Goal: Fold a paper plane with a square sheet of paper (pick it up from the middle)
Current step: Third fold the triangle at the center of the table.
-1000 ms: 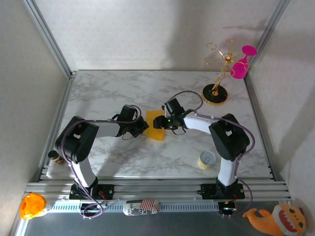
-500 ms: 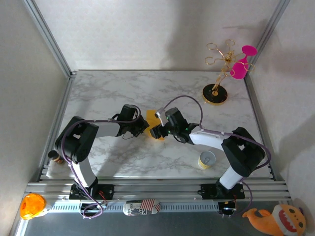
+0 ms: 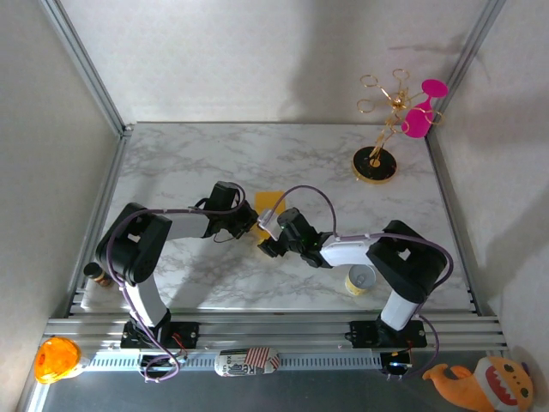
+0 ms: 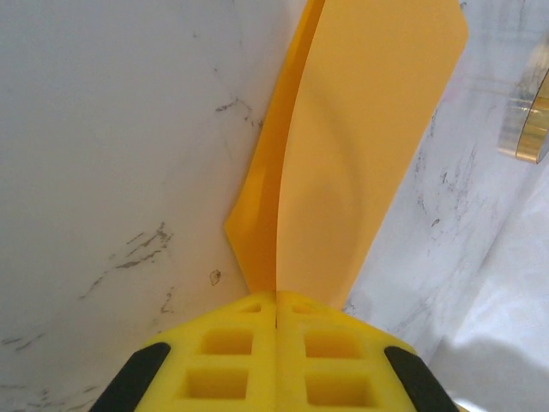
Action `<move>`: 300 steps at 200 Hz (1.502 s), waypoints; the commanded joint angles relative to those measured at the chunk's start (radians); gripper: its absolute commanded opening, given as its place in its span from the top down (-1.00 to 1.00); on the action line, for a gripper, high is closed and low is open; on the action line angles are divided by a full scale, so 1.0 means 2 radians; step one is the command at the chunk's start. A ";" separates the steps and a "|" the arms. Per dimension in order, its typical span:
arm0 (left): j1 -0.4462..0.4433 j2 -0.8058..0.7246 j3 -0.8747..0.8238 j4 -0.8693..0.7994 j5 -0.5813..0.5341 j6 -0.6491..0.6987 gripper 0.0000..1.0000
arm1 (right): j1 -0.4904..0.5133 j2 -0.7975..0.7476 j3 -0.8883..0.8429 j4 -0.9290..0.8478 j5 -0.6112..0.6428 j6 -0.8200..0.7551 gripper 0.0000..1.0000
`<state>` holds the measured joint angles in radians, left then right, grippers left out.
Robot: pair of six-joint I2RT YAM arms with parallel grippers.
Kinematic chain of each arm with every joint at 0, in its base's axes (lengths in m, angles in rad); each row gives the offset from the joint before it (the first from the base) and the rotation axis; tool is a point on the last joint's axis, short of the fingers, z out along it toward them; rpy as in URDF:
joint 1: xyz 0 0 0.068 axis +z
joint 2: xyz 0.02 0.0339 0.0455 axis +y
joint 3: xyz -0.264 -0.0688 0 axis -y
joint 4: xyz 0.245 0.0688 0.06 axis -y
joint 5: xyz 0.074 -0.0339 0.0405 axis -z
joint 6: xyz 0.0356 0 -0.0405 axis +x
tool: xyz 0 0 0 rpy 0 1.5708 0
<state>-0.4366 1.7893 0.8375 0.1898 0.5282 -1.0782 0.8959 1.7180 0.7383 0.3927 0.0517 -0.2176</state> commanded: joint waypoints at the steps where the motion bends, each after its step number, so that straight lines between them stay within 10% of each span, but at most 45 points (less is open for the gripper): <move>1: 0.001 -0.008 0.010 -0.004 0.004 -0.005 1.00 | 0.006 0.016 0.012 0.027 0.019 -0.022 -0.32; 127: 0.000 -0.013 0.004 -0.007 0.002 -0.007 1.00 | 0.006 0.008 0.008 0.042 -0.003 -0.018 0.46; 207: 0.038 -0.077 0.012 -0.126 -0.099 0.090 0.22 | 0.005 0.010 0.023 -0.037 -0.092 0.004 0.98; 300: 0.004 0.017 0.094 -0.112 -0.076 0.122 0.59 | -0.011 0.014 0.017 -0.036 -0.195 0.099 0.97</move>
<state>-0.4152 1.7561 0.9882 0.0059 0.3843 -0.8650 0.8913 1.7485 0.7612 0.3260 -0.2756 -0.0795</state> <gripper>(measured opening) 0.223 0.055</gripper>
